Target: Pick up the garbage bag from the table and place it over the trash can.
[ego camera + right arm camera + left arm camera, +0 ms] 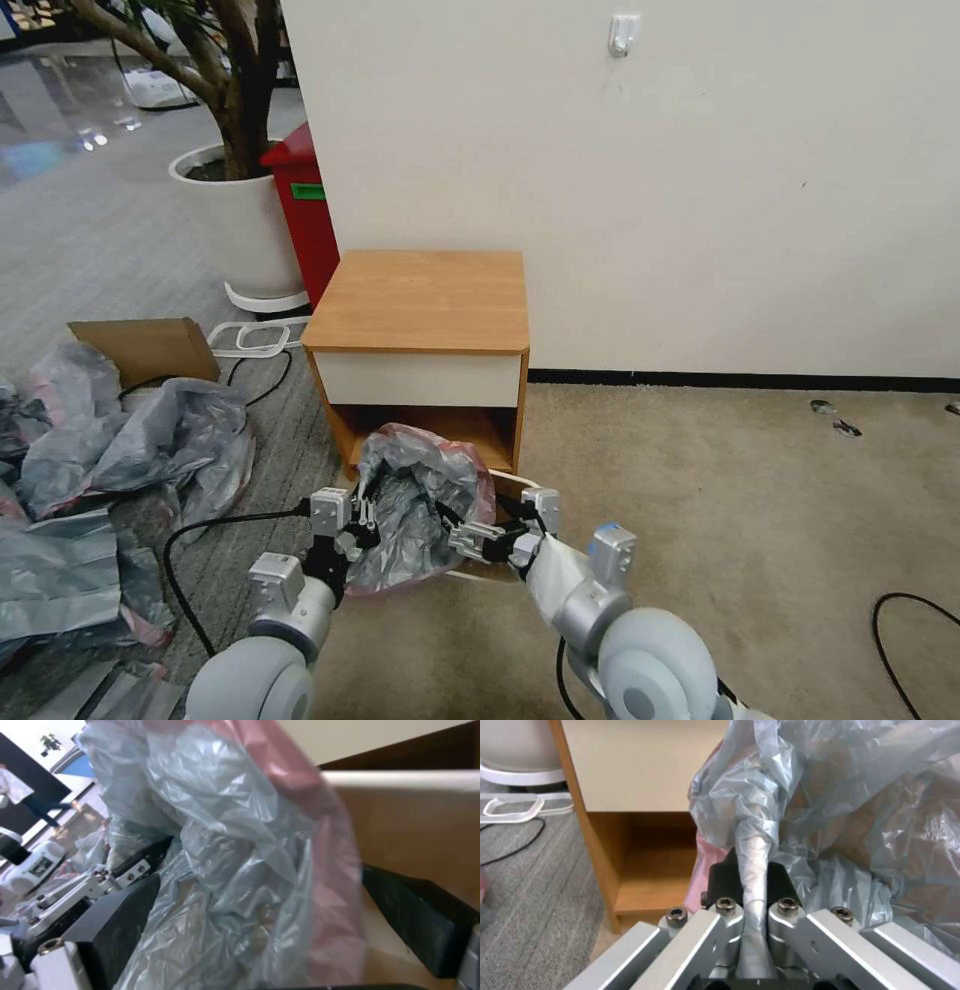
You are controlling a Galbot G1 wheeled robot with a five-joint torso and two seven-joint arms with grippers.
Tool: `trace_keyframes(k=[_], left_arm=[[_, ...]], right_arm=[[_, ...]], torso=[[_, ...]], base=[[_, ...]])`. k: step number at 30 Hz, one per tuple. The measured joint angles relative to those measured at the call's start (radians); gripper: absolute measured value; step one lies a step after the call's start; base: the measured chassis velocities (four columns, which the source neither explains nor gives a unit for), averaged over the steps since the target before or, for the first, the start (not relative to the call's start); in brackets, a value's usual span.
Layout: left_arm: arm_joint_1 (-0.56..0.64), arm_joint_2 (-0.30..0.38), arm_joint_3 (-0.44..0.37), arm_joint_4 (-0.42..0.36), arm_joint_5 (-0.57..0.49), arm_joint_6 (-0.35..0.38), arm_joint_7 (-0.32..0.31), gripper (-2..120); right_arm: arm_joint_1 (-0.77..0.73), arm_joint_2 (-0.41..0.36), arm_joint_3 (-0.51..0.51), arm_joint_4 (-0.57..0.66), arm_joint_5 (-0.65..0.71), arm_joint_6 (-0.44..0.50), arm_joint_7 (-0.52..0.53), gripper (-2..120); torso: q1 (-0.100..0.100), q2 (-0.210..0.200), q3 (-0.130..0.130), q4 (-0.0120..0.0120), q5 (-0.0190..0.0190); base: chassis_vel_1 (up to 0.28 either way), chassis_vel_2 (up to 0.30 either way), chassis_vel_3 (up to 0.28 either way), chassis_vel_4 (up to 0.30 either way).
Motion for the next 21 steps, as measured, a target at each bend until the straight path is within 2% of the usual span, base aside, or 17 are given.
trace_keyframes(k=[1,2,3,5,7,10,13,15,17,20,21], left_arm=[[0.004,-0.001,-0.003,-0.001,0.0,-0.002,0.002,1],[0.009,-0.004,-0.009,-0.002,0.0,-0.008,0.004,1],[0.009,-0.004,-0.009,-0.002,0.0,-0.008,0.004,1],[0.013,-0.005,-0.018,0.002,0.0,-0.016,0.006,1],[0.015,-0.005,-0.02,0.004,0.0,-0.018,0.007,1],[0.016,-0.008,-0.022,0.012,-0.001,-0.022,0.008,1],[0.015,-0.009,-0.022,0.015,-0.001,-0.022,0.008,1],[0.014,-0.01,-0.022,0.019,-0.001,-0.023,0.008,1],[0.014,-0.01,-0.023,0.02,-0.001,-0.023,0.008,1],[0.014,-0.01,-0.024,0.023,-0.002,-0.024,0.008,1],[0.014,-0.01,-0.024,0.023,-0.002,-0.024,0.008,1]], right_arm=[[0.015,0.008,-0.01,-0.015,0.005,0.001,0.003,99],[0.037,0.021,-0.022,-0.044,0.008,0.004,0.007,91],[0.037,0.021,-0.022,-0.044,0.008,0.004,0.007,91],[0.042,0.023,-0.025,-0.062,0.009,0.013,0.008,80],[0.042,0.023,-0.025,-0.064,0.009,0.018,0.007,77],[0.038,0.022,-0.024,-0.067,0.009,0.027,0.005,62],[0.035,0.025,-0.023,-0.069,0.006,0.031,0.003,55],[0.03,0.028,-0.023,-0.071,0.002,0.036,0.002,43],[0.028,0.029,-0.023,-0.071,0.0,0.038,0.001,41],[0.023,0.03,-0.022,-0.071,-0.01,0.046,-0.001,27],[0.023,0.03,-0.022,-0.071,-0.01,0.046,-0.001,27]], torso=[[0.0,0.0,0.0,0.0,0.0],[0.0,0.0,0.0,0.0001,0.0],[0.0,0.0,0.0,0.0001,0.0],[0.0,0.0,0.0,0.0,0.0],[0.0,0.0,0.0,0.0001,-0.0001],[0.0,0.0,0.0,0.0001,-0.0001],[0.0,0.0,0.0,0.0,0.0],[0.0,0.0,0.0,0.0001,-0.0001],[0.0,0.0,0.0,0.0,-0.0001],[0.0,0.0,0.0,0.0,0.0],[0.0,0.0,0.0,0.0,0.0]], base=[[0.0,0.0,0.0,0.0],[0.0,0.0,0.0,0.0],[0.0,0.0,0.0,0.0],[0.0,0.0,0.0,0.0],[0.0,0.0,0.0,0.0],[0.0,0.0,0.0,0.0],[0.0,0.0,0.0,0.0],[0.0,0.0,0.0,0.0],[0.0,0.0,0.0,0.0],[0.0,0.0,0.0,0.0],[0.0,0.0,0.0,0.0]])
